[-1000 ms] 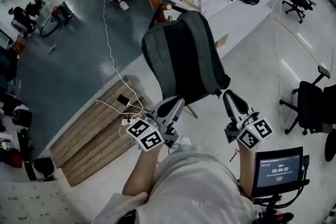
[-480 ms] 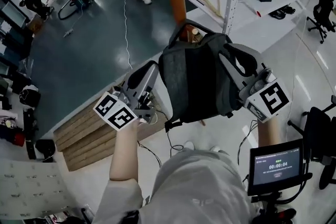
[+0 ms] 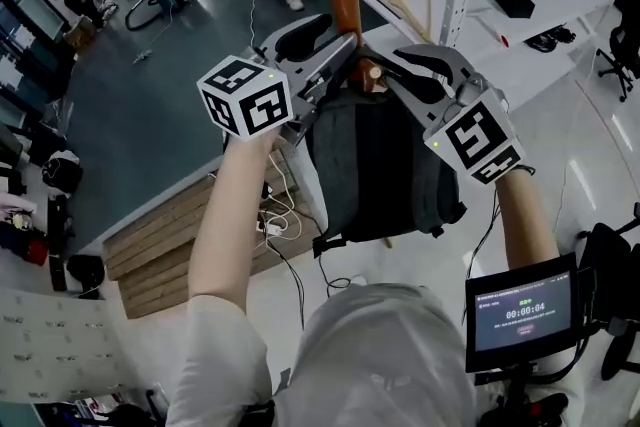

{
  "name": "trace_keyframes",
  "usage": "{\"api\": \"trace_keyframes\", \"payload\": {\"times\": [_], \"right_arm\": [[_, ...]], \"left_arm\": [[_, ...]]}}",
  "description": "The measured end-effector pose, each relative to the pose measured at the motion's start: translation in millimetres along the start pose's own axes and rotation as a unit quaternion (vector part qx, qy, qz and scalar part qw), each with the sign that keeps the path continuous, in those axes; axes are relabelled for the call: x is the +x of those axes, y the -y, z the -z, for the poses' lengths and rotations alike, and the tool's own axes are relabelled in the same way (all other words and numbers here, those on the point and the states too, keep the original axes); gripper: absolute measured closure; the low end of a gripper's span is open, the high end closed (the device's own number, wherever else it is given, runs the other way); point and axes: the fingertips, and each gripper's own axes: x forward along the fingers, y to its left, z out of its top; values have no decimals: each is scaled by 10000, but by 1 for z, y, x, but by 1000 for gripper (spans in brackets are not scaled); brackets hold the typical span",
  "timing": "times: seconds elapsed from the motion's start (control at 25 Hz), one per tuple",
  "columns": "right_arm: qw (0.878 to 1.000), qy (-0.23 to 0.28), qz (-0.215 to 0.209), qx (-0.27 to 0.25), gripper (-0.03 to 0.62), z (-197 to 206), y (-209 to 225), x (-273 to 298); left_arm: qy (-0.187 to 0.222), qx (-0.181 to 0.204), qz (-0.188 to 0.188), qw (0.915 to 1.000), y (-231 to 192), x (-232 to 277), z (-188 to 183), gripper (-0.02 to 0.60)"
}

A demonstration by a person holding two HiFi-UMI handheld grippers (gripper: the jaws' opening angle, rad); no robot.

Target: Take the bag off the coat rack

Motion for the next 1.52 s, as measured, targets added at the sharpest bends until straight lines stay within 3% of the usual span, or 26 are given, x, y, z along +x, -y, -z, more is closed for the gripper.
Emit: {"api": "trace_keyframes", "payload": {"times": [0.24,0.52,0.64,0.96,1.52], "right_arm": [[9995,-228,-188,143,507,4,3,22],[9953,-373,-587,676,511,5,-1,35],[9926,-464,-708,866,511,6,-3,42],[9957,-517,-96,768,549,10,2,45],[9947,-375,490,827,551,2,11,38]], "left_arm": [[31,-31,559,9984,5,35,-18,385],[156,-459,1295,9904,10,34,-20,423],[214,-570,1426,9879,11,34,-20,423],[230,-550,1571,9858,12,37,-19,423],[281,-658,1704,9828,16,36,-22,422]]}}
